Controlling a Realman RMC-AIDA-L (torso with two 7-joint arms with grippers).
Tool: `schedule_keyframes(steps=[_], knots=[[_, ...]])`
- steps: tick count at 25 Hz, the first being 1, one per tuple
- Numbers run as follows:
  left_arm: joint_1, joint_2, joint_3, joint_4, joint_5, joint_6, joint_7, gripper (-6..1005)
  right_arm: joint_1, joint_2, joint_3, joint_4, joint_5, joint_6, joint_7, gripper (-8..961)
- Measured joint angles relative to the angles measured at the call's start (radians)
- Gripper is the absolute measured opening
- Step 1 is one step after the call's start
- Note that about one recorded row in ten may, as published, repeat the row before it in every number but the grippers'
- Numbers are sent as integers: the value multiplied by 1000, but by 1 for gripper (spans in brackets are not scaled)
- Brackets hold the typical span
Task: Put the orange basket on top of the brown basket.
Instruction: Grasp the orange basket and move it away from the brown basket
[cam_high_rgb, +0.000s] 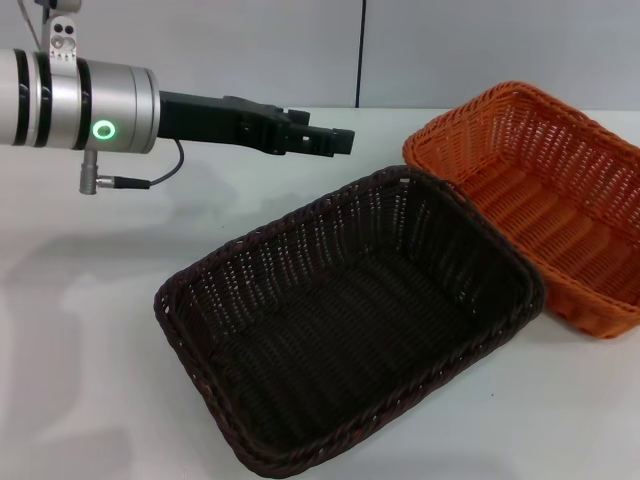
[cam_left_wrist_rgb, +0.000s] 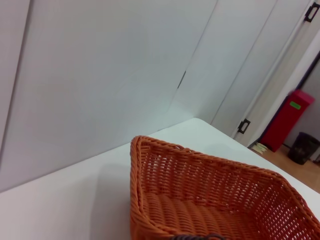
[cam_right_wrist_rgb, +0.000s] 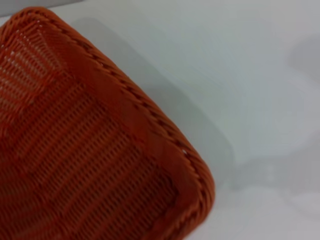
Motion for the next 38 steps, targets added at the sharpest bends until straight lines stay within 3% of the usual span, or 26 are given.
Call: schedule_keyframes(steps=[7, 15, 24, 29, 32, 38], knots=[[1, 1, 0, 27, 0, 19, 10, 867, -15, 33, 45, 22, 2, 36, 45, 759], [0, 1, -1, 66, 4, 29, 19, 867, -55, 21, 188, 136, 11, 88, 72, 758], [-5, -3, 0, 94, 2, 35, 30, 867, -101, 29, 198, 197, 194, 107, 80, 758], [-5, -4, 0, 98, 0, 35, 30, 867, -105, 32, 193, 256, 203, 148, 78, 758], [-5, -5, 0, 104, 0, 35, 30, 867, -105, 45, 192, 283, 204, 177, 70, 758], [-4, -3, 0, 110, 0, 35, 30, 867, -98, 95, 184, 282, 205, 220, 36, 758]])
